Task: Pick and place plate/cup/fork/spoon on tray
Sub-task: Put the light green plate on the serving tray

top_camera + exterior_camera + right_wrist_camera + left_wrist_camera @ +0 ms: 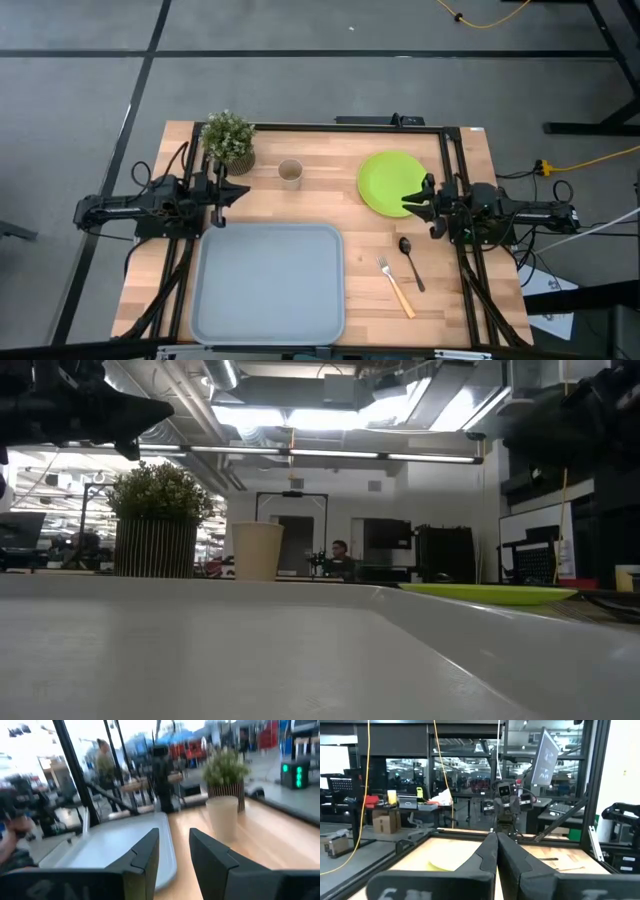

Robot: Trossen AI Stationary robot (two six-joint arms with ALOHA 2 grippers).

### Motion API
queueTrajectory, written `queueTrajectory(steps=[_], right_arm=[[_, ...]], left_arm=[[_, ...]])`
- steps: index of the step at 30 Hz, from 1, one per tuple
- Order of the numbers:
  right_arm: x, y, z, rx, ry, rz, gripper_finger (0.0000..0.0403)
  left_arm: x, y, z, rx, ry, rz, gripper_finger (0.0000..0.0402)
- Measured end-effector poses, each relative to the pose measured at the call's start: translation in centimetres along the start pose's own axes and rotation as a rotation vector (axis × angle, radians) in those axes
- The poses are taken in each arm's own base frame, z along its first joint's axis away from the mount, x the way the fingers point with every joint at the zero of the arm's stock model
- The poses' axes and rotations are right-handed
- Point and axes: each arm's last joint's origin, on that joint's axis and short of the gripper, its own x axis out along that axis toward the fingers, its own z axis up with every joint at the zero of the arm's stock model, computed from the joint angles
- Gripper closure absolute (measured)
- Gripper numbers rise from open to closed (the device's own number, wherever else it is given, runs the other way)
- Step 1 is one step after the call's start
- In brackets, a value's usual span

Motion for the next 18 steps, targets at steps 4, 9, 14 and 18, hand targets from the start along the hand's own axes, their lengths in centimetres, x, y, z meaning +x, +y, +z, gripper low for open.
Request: queueTrajectory(steps=[4,9,14,18], right_arm=[[-0.3,0.5,2.3,0.043,-0.237,0.062,0.0291],[-0.6,1.5,4.1,-0.054,-0.392,0.267,0.0291],[1.4,1.5,4.0,-0.135,-0.187,0.221,0.0291],[3.6,1.7,4.7,-0.140,0.019,0.183,0.0291]], left_arm=[[0.0,0.0,0.2,-0.014,-0.022,-0.001,0.0401],[0.0,0.0,0.3,-0.025,-0.033,0.003,0.0401],[0.0,0.0,0.3,-0.027,-0.028,0.013,0.0401],[0.0,0.0,0.0,-0.029,0.001,0.015,0.0401]])
